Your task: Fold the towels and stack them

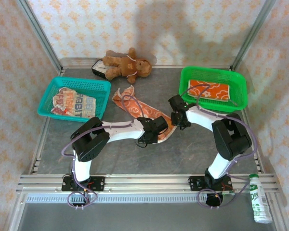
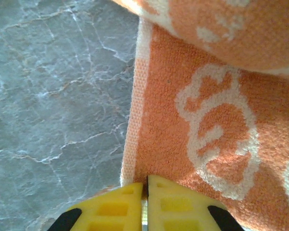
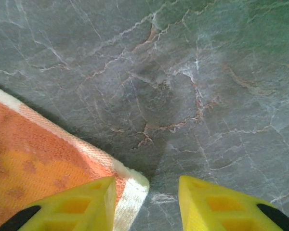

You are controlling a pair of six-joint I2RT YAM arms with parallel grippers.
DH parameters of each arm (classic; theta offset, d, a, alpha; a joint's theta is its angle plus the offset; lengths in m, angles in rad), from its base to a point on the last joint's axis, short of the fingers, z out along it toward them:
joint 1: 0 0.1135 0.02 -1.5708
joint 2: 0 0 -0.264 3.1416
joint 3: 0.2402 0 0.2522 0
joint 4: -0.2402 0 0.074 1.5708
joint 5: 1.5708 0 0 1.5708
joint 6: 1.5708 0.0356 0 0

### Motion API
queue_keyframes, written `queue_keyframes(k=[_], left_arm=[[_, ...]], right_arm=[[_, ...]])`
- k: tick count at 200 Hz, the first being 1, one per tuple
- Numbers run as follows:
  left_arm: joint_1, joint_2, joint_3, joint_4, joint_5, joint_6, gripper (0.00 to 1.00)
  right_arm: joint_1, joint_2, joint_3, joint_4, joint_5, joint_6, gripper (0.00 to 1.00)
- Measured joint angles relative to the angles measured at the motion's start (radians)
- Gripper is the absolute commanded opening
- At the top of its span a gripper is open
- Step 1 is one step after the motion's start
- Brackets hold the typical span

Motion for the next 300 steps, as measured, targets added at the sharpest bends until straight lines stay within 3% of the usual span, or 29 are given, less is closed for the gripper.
queue_keyframes(k=[33, 54, 261, 300], left_arm=[[0.000, 0.000, 0.000, -0.021, -0.018, 0.003, 0.29], [0.000, 0.000, 0.000, -0.030, -0.024, 0.006, 0.31], [0.000, -0.042, -0.024, -0.090, -0.039, 0.006, 0.37], [-0.002, -0.013, -0.026, -0.060, -0.038, 0.000, 0.26]], right_arm=[[0.000, 0.029, 0.000, 0.010, -0.014, -0.003, 0.39], [0.000, 0.031, 0.003, 0.013, -0.027, -0.007, 0.39], [0.001, 0.014, -0.013, 0.043, -0.118, 0.004, 0.40], [0.023, -0.007, -0.014, 0.043, -0.128, 0.005, 0.43]])
